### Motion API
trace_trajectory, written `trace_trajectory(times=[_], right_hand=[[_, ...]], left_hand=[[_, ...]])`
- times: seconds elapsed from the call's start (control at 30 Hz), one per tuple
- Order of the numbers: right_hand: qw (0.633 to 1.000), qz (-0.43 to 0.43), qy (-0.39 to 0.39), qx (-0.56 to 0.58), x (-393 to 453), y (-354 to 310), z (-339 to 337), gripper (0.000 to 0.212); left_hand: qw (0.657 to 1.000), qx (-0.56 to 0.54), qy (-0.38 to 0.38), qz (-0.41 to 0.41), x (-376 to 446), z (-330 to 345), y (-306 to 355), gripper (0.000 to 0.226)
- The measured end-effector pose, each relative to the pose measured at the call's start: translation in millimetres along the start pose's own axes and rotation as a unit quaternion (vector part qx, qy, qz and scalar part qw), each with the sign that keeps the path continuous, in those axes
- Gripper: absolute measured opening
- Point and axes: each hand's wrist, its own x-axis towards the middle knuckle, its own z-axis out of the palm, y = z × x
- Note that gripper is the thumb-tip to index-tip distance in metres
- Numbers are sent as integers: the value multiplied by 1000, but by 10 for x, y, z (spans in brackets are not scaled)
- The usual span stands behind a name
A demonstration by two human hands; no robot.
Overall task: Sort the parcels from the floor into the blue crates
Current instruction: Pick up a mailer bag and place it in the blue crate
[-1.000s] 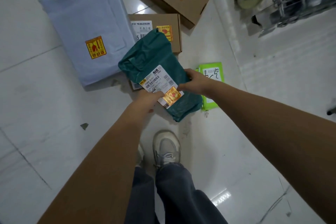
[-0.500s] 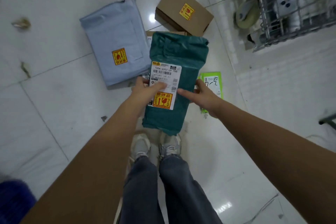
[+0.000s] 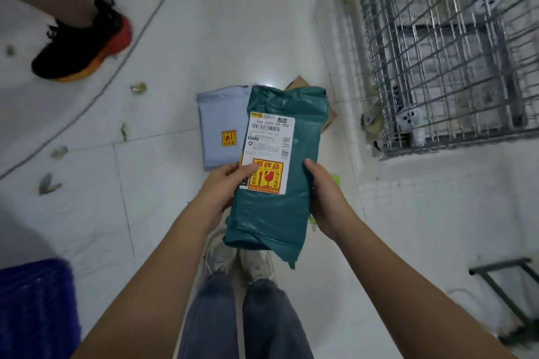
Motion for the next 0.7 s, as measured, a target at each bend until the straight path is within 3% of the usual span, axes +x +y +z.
trace_trajectory(times=[0.17, 0.47, 0.7], right_hand=[[997, -28, -48, -57, -323, -116, 325, 44], [976, -110, -65, -179, -728, -230, 950, 70], [966, -95, -152, -186, -1174, -111, 1776, 44]], left_hand=[[985, -153, 62, 60, -414, -97, 144, 34], [966, -204, 85, 133, -975, -588, 294, 40], [942, -249, 154, 166, -1554, -1424, 201, 37]])
